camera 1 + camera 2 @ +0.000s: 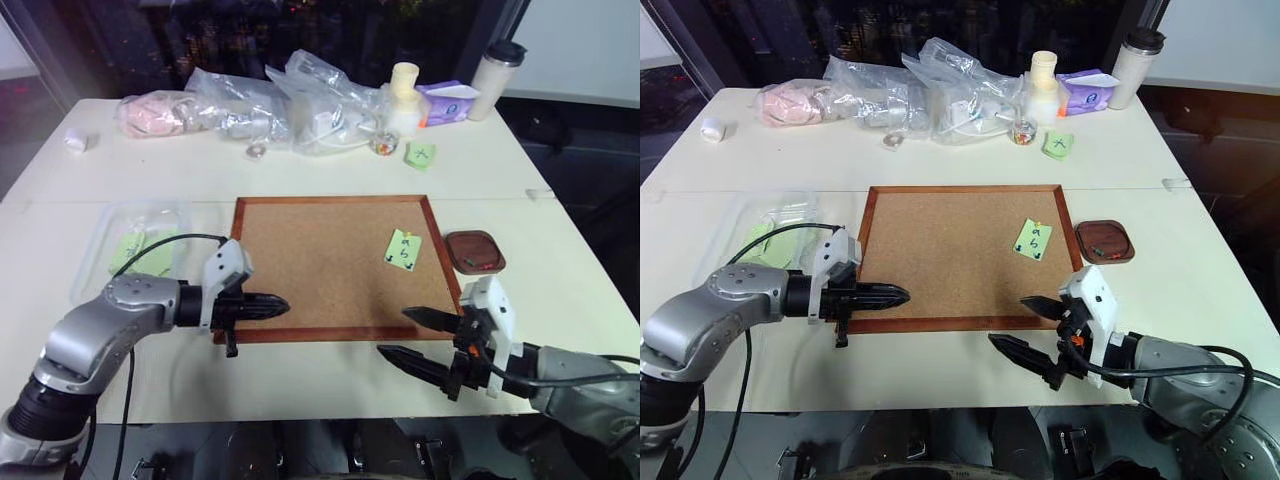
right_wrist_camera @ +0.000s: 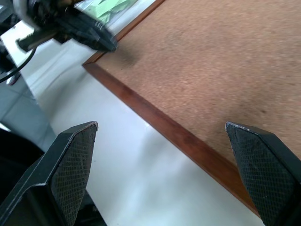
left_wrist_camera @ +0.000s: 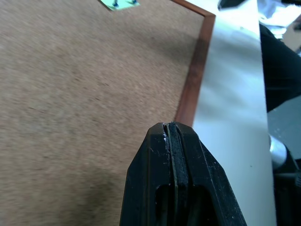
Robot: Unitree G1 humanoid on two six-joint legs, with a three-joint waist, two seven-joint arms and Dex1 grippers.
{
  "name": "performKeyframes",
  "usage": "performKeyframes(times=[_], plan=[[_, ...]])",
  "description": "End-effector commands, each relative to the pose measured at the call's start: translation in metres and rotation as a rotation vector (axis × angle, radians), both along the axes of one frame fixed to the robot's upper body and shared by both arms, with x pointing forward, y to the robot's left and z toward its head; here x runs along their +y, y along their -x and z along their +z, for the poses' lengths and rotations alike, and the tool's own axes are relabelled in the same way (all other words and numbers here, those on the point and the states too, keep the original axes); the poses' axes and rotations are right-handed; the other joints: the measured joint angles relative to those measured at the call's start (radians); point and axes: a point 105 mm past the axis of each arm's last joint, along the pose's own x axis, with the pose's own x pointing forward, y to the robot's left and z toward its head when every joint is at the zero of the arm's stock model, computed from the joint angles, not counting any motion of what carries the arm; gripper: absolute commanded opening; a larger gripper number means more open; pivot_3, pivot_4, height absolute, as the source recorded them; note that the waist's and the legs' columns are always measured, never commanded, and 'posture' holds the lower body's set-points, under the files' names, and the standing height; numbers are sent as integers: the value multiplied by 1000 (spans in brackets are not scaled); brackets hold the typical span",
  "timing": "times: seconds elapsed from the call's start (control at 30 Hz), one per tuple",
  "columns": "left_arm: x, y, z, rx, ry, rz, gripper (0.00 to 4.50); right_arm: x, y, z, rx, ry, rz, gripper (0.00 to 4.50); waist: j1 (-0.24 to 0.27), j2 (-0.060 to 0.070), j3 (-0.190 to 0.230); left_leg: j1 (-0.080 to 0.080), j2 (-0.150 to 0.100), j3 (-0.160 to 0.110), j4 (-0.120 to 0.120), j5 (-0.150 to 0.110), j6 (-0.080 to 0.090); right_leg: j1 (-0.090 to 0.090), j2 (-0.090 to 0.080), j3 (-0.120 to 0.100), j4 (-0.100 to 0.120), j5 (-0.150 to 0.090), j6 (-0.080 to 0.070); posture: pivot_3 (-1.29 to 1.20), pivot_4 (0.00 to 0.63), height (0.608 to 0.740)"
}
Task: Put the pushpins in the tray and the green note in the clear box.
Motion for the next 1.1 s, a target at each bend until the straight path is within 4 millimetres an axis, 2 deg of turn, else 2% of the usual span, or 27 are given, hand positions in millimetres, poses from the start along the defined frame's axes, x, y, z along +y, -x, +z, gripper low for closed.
performKeyframes(times=[0.03, 0.33, 0.6, 0.77, 0.83, 0.87, 1.0, 1.1], plan=[[1, -8, 13, -68, 22, 9, 51, 0, -4, 8, -45, 10, 13, 4500, 0, 0, 0, 0, 0, 0, 0, 0, 0, 0, 0, 0, 0, 0, 0, 0, 150, 734], [-6, -5, 16, -46, 48, -32, 51, -6, -8, 7, -59, 24, -19, 4500, 0, 0, 0, 0, 0, 0, 0, 0, 0, 0, 0, 0, 0, 0, 0, 0, 150, 734], [-8, -11, 17, -62, 52, -43, 51, -6, -8, 6, -74, 25, -41, 4500, 0, 0, 0, 0, 0, 0, 0, 0, 0, 0, 0, 0, 0, 0, 0, 0, 150, 734], [-13, -28, 33, -137, 76, -26, 51, -9, -9, 6, -87, 35, -70, 4500, 1, 0, 0, 0, -1, 0, 1, 0, 0, 1, 0, 0, 0, 0, 0, 0, 150, 734], [-25, -38, 47, -185, 98, -43, 51, -14, -19, 9, -116, 29, -121, 4500, 1, -1, 0, 0, -1, 0, 1, 0, 0, 1, 0, 0, 0, 0, 0, 0, 150, 734], [-31, -43, 47, -203, 85, -54, 51, -18, -26, 14, -147, 17, -160, 4500, 3, -1, 0, 0, -1, 0, 1, 0, 0, 1, 0, 0, 0, 0, 0, 0, 150, 734], [-36, -58, 19, -221, -42, -50, 51, -31, -57, 26, -245, 4, -290, 4500, -6, 0, -1, 0, -3, 1, 1, 0, 0, 2, 0, 1, -1, 0, 0, 0, 150, 734], [-29, -69, -14, -237, -206, -49, 51, -48, -91, 20, -286, 71, -416, 4500, -6, 0, 0, 0, -3, -1, 0, 0, 0, 1, 2, 2, -1, 0, 1, 0, 150, 734]])
